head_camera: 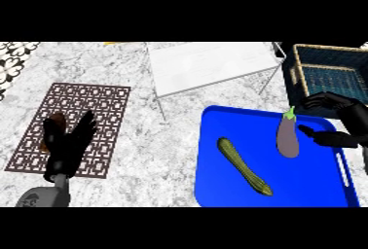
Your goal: Pick the squash from the tray and place it in the tiered shelf
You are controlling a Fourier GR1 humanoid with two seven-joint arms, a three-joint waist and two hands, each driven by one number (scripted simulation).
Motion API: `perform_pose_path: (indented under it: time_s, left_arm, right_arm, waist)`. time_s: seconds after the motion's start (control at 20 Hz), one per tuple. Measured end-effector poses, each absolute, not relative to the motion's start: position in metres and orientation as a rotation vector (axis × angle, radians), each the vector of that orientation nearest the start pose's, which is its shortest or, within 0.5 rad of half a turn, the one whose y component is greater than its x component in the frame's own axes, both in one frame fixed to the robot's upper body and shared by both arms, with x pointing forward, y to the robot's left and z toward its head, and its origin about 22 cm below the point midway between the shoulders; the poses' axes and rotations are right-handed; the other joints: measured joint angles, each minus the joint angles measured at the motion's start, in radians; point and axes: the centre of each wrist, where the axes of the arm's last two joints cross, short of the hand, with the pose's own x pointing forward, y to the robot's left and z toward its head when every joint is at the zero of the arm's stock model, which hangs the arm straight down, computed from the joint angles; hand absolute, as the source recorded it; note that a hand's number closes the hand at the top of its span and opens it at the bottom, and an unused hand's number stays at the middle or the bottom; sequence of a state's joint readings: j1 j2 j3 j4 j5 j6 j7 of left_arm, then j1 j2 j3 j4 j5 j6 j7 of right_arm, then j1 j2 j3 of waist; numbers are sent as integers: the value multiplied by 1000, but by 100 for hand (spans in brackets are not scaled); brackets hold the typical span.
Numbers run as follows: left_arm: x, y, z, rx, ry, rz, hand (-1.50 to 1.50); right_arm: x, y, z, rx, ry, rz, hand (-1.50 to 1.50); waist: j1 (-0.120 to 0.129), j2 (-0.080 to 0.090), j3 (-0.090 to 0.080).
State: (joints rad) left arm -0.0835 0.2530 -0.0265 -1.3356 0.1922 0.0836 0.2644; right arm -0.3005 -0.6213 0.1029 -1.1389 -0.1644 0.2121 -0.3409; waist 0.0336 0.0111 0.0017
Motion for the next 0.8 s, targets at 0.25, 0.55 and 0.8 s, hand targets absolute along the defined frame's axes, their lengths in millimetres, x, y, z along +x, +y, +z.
perform_pose_path:
  time_s: [0.25,0.55,0.8]
  left_arm:
    - [255,291,-22,91,-1139,26,0]
    - [250,292,-24,97,-1132,36,0]
    - [248,298,-25,104,-1126,47,0]
  right_arm:
    - [319,-392,53,13,-1651,739,-150]
    - [323,-388,89,136,-1565,968,-150]
    - [318,-354,118,108,-1476,1125,-150]
  waist:
    - [-8,-5,1]
    - [-29,-13,0]
    - [-41,-17,-2]
